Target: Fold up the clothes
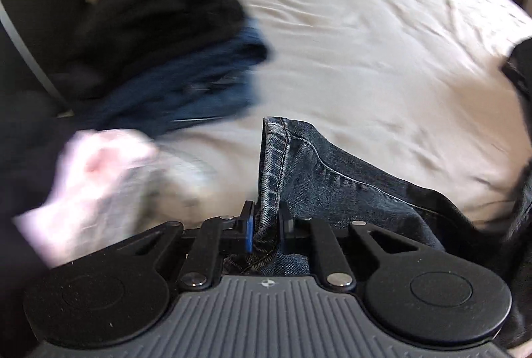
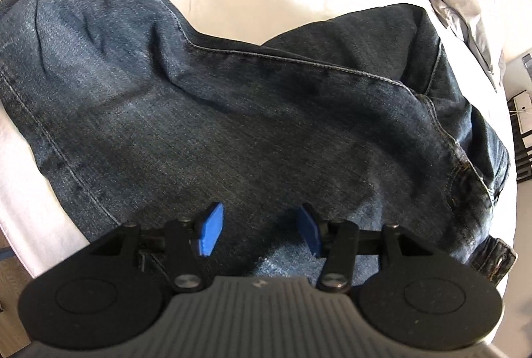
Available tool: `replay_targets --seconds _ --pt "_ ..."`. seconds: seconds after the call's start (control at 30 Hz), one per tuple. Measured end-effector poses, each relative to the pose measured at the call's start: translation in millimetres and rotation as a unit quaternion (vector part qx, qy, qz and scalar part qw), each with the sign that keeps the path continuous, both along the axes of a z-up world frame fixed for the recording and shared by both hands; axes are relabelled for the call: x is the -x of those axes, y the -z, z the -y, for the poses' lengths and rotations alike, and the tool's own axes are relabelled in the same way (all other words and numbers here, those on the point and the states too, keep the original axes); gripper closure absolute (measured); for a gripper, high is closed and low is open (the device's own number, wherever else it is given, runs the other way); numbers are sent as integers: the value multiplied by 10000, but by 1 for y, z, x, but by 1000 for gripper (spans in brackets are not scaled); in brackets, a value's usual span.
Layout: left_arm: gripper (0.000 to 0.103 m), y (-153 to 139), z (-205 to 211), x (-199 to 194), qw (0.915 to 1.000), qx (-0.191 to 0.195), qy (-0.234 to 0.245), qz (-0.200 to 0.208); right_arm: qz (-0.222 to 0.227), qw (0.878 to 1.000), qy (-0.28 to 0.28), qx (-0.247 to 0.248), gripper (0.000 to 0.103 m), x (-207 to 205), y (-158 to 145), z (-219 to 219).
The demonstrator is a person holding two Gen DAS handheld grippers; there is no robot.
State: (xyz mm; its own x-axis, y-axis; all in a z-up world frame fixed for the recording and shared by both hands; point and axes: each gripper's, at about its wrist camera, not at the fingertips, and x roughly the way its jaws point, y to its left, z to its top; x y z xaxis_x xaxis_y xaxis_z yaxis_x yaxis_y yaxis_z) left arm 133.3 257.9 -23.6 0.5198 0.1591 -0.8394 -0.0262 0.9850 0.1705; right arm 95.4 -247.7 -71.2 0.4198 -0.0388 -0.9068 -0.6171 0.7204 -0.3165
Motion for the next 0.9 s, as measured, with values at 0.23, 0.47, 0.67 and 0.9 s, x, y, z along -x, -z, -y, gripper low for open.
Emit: replay_targets --seconds 0.23,0.47,0.67,0.9 --pt "92 -23 -52 37 9949 -565 -835 -34 15 9997 205 149 45 3 1 10" --pt "80 -9 -49 33 9937 -683 -868 -198 99 9947 962 -352 44 1 -13 50" --pt "50 -25 -21 26 9925 -969 -712 218 474 9846 1538 -687 44 7 -34 88" --pt "48 -51 48 10 9954 -595 131 746 837 9629 2251 -1227 44 -5 -66 139"
